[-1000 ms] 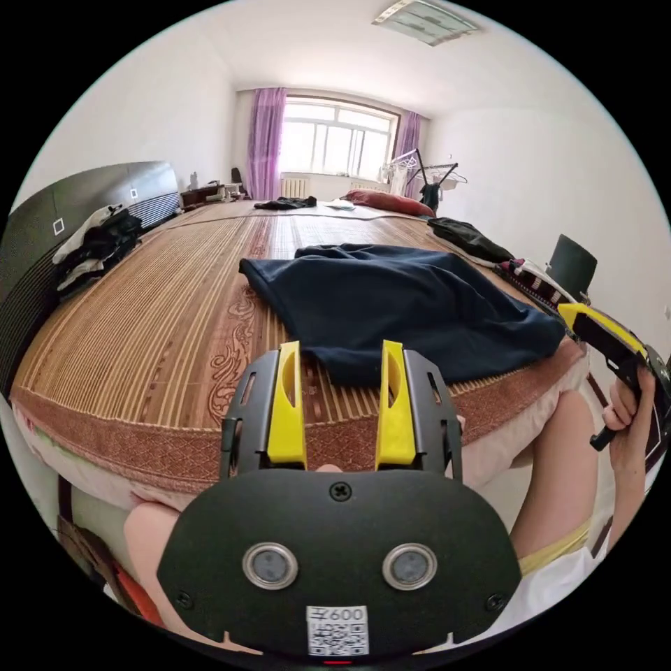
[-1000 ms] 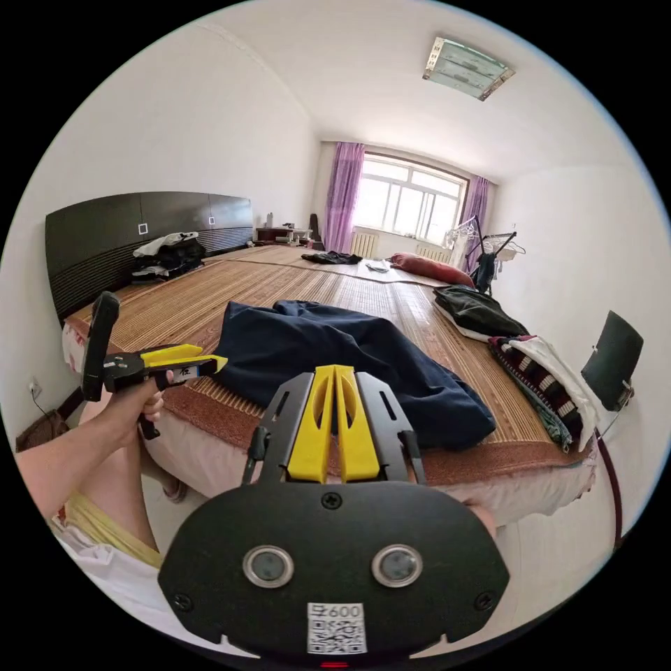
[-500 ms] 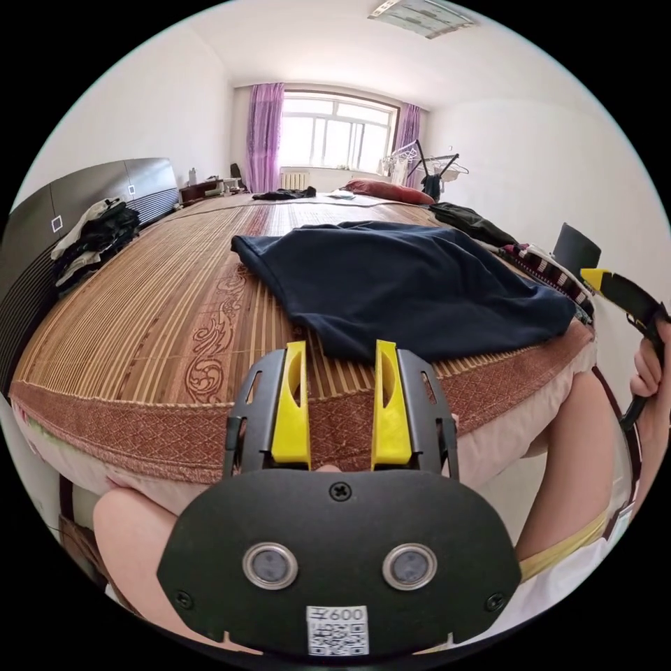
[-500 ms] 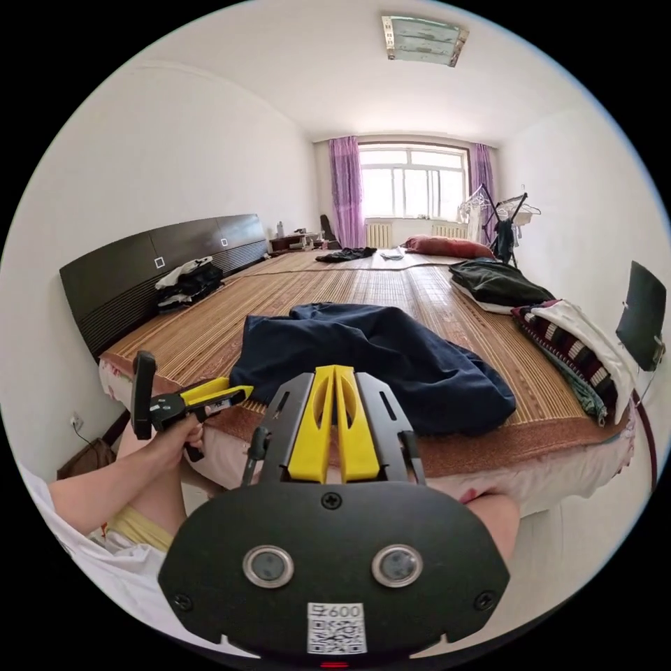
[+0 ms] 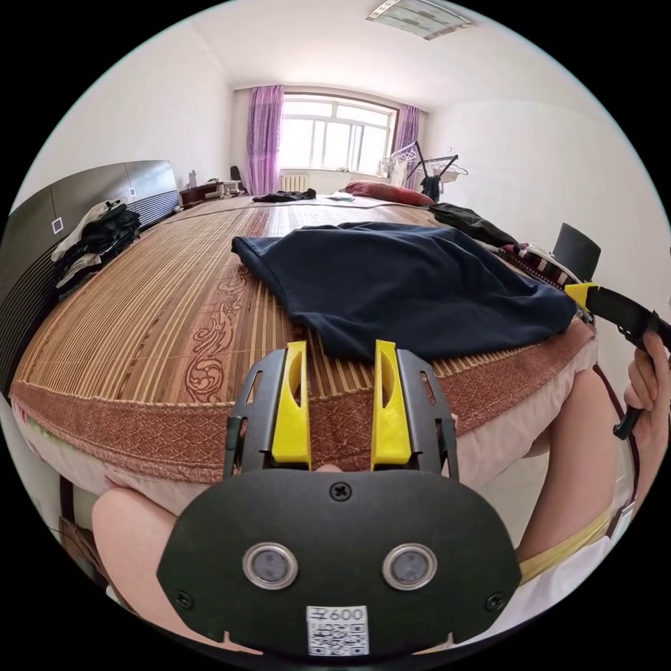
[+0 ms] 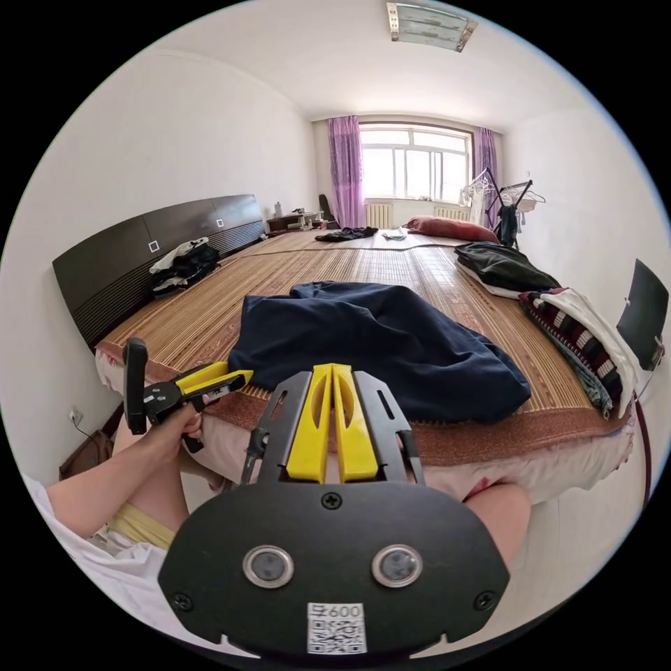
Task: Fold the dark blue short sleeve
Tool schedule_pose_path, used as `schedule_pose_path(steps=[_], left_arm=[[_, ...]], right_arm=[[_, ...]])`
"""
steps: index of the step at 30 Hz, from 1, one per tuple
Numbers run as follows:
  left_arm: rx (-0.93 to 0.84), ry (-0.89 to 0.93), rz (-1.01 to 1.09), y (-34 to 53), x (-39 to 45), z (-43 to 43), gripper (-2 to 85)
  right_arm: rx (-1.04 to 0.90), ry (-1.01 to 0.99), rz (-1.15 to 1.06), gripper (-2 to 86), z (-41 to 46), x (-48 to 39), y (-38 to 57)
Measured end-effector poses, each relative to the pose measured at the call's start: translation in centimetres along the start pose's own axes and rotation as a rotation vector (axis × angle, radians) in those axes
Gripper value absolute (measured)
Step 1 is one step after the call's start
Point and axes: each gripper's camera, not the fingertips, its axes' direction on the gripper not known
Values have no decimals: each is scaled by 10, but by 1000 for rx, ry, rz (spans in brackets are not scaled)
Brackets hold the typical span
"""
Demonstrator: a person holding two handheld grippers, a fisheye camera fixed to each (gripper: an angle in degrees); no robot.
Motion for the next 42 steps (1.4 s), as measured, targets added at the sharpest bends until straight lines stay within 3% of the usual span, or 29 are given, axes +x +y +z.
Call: schedule_pose_path(steps=[2,6,8,13,17,21,24,26,28,31,35,39,42], left_arm=[[-12,29,-50,-2,-7,1,134],[-134,253,-208,-21,-28,20,83],[-181,245,-223,-26,-33,29,52],[-29,310,-194,-31,-79,-30,38],[90,215,-264,-34,-169,-104,34],[-63,-2,-295,-30,-221,-106,35],[-86,-67,-243,-16,-221,-99,36],[-105,-107,-219,-9,-217,-94,36],[-108,-105,-239,-3,-214,-92,36],[-99,-103,-280,7,-209,-94,35],[-70,-165,-289,26,-185,-104,31],[-8,-328,-204,44,-129,-129,34],[9,-451,-167,53,-97,-144,44]], right_arm=[[-32,-36,-46,-8,6,-6,-1],[-36,-82,-17,-8,15,-5,3],[-13,-80,-12,-8,15,-8,6],[10,106,-116,-8,15,-16,13],[48,79,-107,-8,12,6,16],[8,-72,-75,-5,27,23,11],[3,-76,-115,10,37,15,9],[19,-24,-136,139,44,5,8],[-6,-61,-139,211,51,4,5],[-12,-235,-42,237,56,16,2],[-8,-428,149,104,61,43,1],[-95,-316,98,71,76,28,-11],[-96,-266,215,18,83,31,-19]])
